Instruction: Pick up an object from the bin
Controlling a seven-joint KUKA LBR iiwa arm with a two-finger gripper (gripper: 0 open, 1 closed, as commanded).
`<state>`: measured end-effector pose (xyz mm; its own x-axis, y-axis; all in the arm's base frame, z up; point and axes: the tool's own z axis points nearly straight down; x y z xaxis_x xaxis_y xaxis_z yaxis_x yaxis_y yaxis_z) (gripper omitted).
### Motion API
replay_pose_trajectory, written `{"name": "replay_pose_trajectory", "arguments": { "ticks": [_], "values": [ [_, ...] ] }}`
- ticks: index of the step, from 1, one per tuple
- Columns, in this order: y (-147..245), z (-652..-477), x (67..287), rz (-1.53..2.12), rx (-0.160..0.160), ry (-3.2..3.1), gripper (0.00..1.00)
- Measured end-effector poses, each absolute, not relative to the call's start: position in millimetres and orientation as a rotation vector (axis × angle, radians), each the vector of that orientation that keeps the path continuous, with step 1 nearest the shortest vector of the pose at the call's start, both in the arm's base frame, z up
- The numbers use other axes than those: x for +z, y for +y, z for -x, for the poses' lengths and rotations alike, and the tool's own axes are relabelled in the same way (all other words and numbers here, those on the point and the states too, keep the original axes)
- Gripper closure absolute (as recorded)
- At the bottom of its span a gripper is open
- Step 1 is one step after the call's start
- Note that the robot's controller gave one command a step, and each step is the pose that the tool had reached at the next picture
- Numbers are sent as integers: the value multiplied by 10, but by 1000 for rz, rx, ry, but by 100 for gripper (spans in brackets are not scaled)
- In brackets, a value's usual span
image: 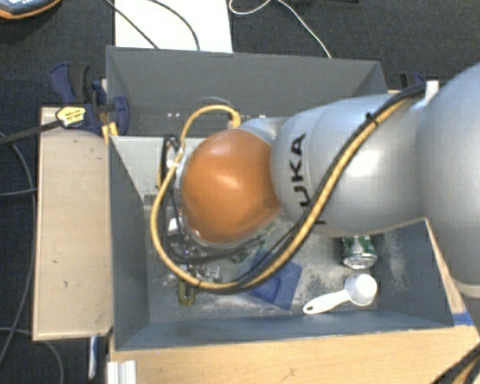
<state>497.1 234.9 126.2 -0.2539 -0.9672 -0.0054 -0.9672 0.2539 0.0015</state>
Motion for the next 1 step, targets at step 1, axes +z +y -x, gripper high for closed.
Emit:
{"name": "replay_pose_trajectory", "arguments": {
  "ticks": [1],
  "values": [
    [2350, -4970, 1366, 1914, 8, 2486, 100]
  ]
}}
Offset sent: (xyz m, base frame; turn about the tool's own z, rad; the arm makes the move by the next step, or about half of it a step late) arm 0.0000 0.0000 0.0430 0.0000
